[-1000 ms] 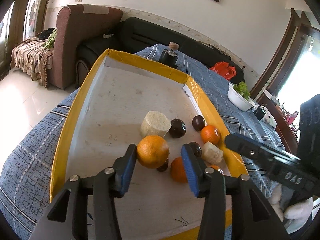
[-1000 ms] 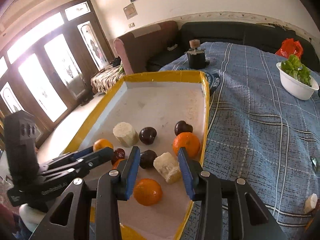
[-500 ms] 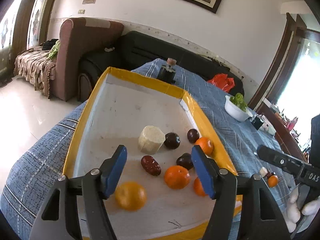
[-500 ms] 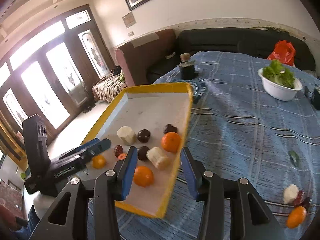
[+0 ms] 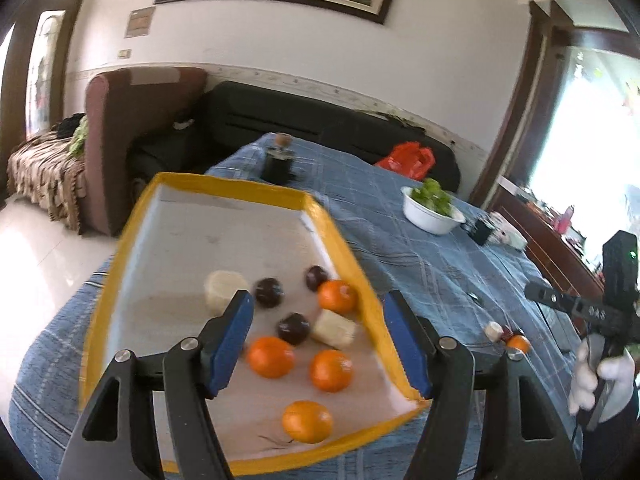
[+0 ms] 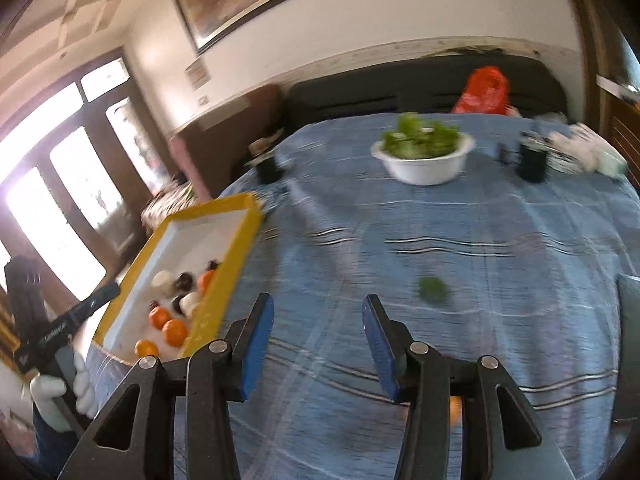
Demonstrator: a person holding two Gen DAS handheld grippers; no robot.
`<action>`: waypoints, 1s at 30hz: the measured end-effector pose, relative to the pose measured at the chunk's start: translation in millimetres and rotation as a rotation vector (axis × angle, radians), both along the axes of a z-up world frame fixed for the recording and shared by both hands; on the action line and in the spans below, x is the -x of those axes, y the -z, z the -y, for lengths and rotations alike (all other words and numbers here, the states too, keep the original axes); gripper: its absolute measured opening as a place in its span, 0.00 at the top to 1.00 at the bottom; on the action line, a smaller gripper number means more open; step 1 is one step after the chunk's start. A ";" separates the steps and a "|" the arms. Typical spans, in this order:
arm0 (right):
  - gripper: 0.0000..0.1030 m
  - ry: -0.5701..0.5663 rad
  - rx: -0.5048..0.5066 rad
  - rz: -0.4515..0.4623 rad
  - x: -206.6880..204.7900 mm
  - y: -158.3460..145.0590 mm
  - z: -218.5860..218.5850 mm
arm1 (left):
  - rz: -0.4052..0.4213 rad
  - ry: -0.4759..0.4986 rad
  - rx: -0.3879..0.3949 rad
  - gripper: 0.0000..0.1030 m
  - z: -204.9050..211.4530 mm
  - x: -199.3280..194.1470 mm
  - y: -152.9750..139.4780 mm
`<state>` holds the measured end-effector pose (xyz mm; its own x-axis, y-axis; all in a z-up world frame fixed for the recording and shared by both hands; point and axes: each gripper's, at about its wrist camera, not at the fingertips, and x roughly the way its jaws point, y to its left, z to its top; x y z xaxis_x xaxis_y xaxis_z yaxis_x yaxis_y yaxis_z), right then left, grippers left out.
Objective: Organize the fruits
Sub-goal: 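Move both tools back to the remaining fruits on the tablecloth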
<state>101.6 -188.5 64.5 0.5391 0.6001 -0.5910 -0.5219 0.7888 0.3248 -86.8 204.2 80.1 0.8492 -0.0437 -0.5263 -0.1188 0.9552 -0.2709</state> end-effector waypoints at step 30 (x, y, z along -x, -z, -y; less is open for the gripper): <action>0.55 0.206 -0.227 -0.108 -34.7 17.7 104.9 | -0.294 0.555 -0.233 0.46 281.0 -107.3 65.1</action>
<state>136.3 -293.4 46.8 0.6044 0.6077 -0.5152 -0.3119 0.7755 0.5489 20.5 -76.9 15.1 0.5530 -0.2898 -0.7811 0.3693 0.9257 -0.0820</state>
